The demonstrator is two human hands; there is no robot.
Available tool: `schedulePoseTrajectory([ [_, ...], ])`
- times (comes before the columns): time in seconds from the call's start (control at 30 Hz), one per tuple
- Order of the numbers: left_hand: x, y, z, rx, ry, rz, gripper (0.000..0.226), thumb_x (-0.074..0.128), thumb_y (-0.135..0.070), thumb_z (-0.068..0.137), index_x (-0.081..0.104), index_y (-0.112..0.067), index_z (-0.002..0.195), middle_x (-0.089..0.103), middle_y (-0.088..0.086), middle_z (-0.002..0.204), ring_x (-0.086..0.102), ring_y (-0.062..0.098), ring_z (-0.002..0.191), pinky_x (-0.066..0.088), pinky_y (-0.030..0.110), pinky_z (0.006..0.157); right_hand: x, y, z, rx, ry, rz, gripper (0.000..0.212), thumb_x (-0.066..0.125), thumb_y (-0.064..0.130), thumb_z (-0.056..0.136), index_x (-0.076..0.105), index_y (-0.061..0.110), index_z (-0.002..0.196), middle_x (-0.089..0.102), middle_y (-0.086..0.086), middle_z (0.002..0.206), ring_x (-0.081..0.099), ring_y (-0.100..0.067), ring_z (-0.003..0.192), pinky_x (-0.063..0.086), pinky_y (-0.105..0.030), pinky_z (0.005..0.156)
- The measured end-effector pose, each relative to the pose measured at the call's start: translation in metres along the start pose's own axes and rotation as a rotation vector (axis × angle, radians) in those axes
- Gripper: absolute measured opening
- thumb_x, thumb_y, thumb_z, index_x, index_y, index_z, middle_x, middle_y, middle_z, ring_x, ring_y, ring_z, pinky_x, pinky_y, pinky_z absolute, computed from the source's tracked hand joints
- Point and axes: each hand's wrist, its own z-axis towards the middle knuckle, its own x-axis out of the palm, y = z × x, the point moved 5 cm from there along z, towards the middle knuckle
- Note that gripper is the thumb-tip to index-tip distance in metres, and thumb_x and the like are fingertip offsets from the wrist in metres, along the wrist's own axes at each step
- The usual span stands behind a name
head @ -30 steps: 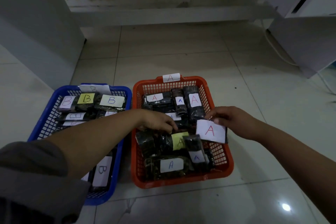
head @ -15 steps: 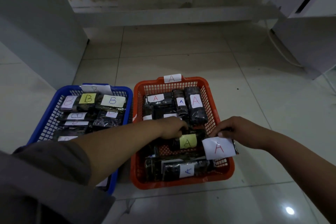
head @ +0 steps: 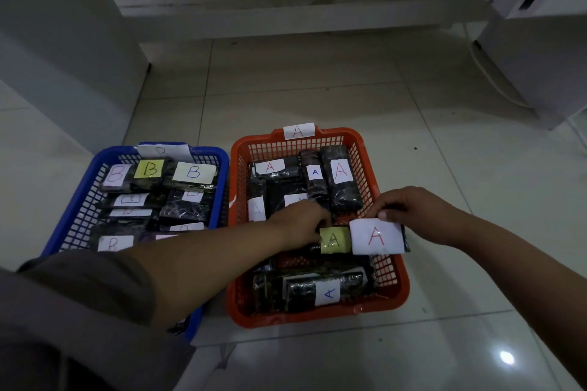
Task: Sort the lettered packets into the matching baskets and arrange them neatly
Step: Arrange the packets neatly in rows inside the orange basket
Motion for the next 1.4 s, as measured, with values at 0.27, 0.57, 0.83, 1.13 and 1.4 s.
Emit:
schedulePoseTrajectory([
  [0.27,-0.022,0.007,-0.01,-0.047,0.096,-0.004,0.029,0.063,-0.03,0.088,0.062,-0.014,0.111,0.064,0.004,0.106,0.059,0.017,0.096,0.048,0.029,0.079,0.003,0.0,0.006,-0.005,-0.055,0.088,0.024,0.055,0.008,0.09,0.066,0.029,0.082,0.067,0.01,0.094,0.06,-0.005,0.091,0.047,-0.021,0.076],
  [0.57,-0.065,0.047,-0.102,-0.244,0.468,-0.069,0.068,0.072,-0.05,0.074,0.042,-0.029,0.131,0.048,-0.008,0.124,0.049,0.011,0.11,0.047,0.027,0.092,0.017,0.019,0.048,-0.068,0.032,0.004,0.025,0.054,0.008,0.09,0.061,0.03,0.084,0.062,0.016,0.092,0.056,0.0,0.087,0.04,-0.014,0.067],
  [0.83,-0.083,0.073,-0.111,-0.287,0.12,-0.296,0.047,0.073,-0.023,0.079,0.049,-0.025,0.119,0.058,-0.008,0.107,0.058,0.009,0.098,0.048,0.019,0.077,0.057,0.027,0.067,-0.125,0.163,-0.183,0.037,0.055,0.004,0.088,0.058,0.039,0.076,0.062,0.013,0.09,0.057,-0.004,0.088,0.043,-0.018,0.073],
  [1.13,-0.106,0.082,-0.101,-0.411,-0.055,-0.496,0.04,0.071,-0.028,0.081,0.053,-0.026,0.117,0.057,-0.007,0.11,0.058,0.009,0.096,0.043,0.017,0.071,0.046,0.044,0.059,-0.107,0.041,-0.195,0.024,0.051,0.006,0.09,0.062,0.027,0.089,0.062,0.005,0.099,0.056,-0.011,0.092,0.045,-0.023,0.072],
  [1.4,-0.107,0.097,-0.122,-0.511,-0.21,-0.744,0.032,0.067,-0.02,0.085,0.055,-0.018,0.114,0.063,0.01,0.11,0.065,0.017,0.095,0.054,0.024,0.081,0.085,0.074,0.082,-0.114,0.057,0.008,0.021,0.052,0.006,0.091,0.063,0.024,0.087,0.066,-0.002,0.098,0.062,-0.02,0.089,0.05,-0.036,0.077],
])
